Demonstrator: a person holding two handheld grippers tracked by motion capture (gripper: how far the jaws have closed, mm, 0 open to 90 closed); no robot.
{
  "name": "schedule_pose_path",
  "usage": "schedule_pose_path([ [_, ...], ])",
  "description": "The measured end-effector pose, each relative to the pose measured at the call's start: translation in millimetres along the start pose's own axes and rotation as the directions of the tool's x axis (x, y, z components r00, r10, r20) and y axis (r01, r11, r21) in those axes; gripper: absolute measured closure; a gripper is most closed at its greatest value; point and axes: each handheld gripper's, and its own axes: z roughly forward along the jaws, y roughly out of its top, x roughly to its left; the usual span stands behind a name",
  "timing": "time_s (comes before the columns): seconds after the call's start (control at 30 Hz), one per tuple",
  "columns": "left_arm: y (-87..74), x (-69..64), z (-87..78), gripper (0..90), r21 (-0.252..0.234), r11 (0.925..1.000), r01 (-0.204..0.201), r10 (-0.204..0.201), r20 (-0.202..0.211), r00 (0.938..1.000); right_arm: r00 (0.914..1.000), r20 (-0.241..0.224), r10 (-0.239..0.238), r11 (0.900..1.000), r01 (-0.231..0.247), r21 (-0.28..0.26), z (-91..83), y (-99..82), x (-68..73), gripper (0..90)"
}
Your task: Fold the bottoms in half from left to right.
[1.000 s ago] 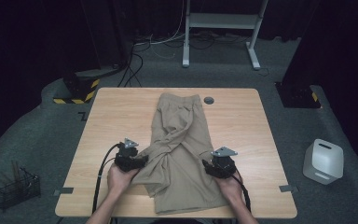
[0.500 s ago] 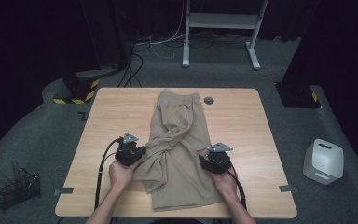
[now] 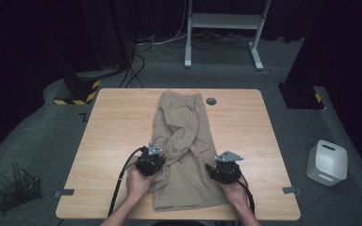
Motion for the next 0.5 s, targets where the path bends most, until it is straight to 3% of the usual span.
schedule_pose_path([
  [0.07,8.6,8.6,8.3,87.7,0.005,0.9998,-0.02,0.02,-0.052,0.9984,0.9993,0.019,-0.032,0.9989,0.032,0.034,9.0,-5.0,4.4,49.4],
  [0.13,11.9,12.1,11.4,87.7,0.007,0.9996,-0.026,0.026,-0.066,0.9975,0.9999,0.008,-0.011,0.9998,0.011,0.014,12.4,-4.9,3.6,49.2],
  [0.17,19.4,19.1,17.0,87.8,0.019,0.9997,-0.014,0.016,-0.08,0.9967,0.9997,0.003,0.024,0.9997,-0.024,0.003,20.5,-0.1,0.8,48.9],
  [0.3,31.4,30.5,19.7,87.9,0.047,0.9982,0.038,-0.034,-0.086,0.9957,0.9993,0.01,0.037,0.9993,-0.037,0.005,31.8,10.2,0.1,48.6],
  [0.37,43.3,23.3,-4.2,88.1,-0.054,0.9972,0.053,-0.054,-0.025,0.9982,0.9995,0.011,0.029,0.9996,-0.03,0.005,37.5,15.4,-0.6,48.5],
  [0.4,47.6,15.2,-14.6,88.1,-0.084,0.9958,0.035,-0.035,0.006,0.9994,0.9994,0.012,0.032,0.9995,-0.032,0.005,37.6,15.5,-0.4,48.5],
  [0.43,51.2,3.6,-24.0,88.0,-0.111,0.9938,-0.008,0.01,0.023,0.9997,0.9994,0.014,0.032,0.9995,-0.032,0.005,37.5,15.3,-0.2,48.5],
  [0.5,55.3,-21.3,-32.7,87.8,-0.136,0.9855,-0.102,0.108,0.04,0.9934,0.9993,0.015,0.035,0.9994,-0.035,0.004,37.5,15.3,-0.1,48.5],
])
